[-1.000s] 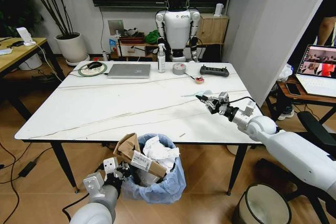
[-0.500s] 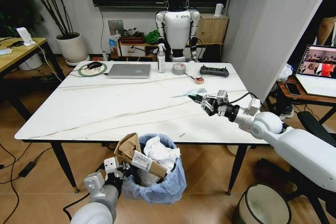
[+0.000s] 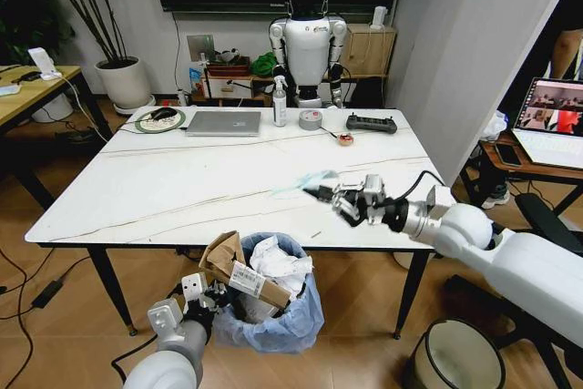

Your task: Pick up the trash bin and place the trash from the table into it.

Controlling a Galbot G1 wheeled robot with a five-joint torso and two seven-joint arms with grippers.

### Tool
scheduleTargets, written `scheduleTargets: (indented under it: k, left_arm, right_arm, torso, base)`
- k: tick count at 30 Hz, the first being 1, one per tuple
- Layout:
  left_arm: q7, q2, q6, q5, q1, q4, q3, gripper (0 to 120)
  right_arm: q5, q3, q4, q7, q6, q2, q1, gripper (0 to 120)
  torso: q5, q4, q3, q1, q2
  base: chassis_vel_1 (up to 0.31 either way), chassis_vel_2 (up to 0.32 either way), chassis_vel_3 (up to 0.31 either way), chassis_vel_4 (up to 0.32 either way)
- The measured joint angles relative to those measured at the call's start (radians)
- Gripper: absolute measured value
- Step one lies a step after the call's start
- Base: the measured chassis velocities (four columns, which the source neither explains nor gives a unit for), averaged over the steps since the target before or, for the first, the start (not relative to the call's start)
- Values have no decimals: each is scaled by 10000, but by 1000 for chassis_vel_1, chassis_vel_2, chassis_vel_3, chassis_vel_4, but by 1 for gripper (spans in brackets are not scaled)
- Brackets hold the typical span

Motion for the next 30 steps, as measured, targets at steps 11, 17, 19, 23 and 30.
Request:
scheduleTargets:
  k: [11,17,19,23,30]
  left_arm:
    - [6,-69,0,-15,-72,96,22,0]
    - [4,-76,1,-65,-155,198,56,0]
    - [1,-81,2,-69,-167,207,67,0]
    - [-12,-77,6,-87,-169,214,74,0]
    - [-47,-78,16,-105,-149,192,34,0]
  right_arm:
    - [-357,-738,-794,-210,217,1014,331,0]
    - [-371,-943,-1041,-214,271,1516,495,0]
    - [-372,-958,-1098,-214,302,1624,532,0]
    - [-433,-1079,-1230,-255,404,1879,610,0]
    - [-764,-1361,-1292,-308,568,2130,493,0]
  torso:
    - [0,0,1,0,0]
    - [-2,0,1,0,0]
    - [-1,0,1,0,0]
    - [-2,1,1,0,0]
    - [-1,0,1,0,0]
  base:
    - [0,0,0,0]
    - [0,0,0,0]
    - [0,0,0,0]
    - [0,0,0,0]
    - [0,0,0,0]
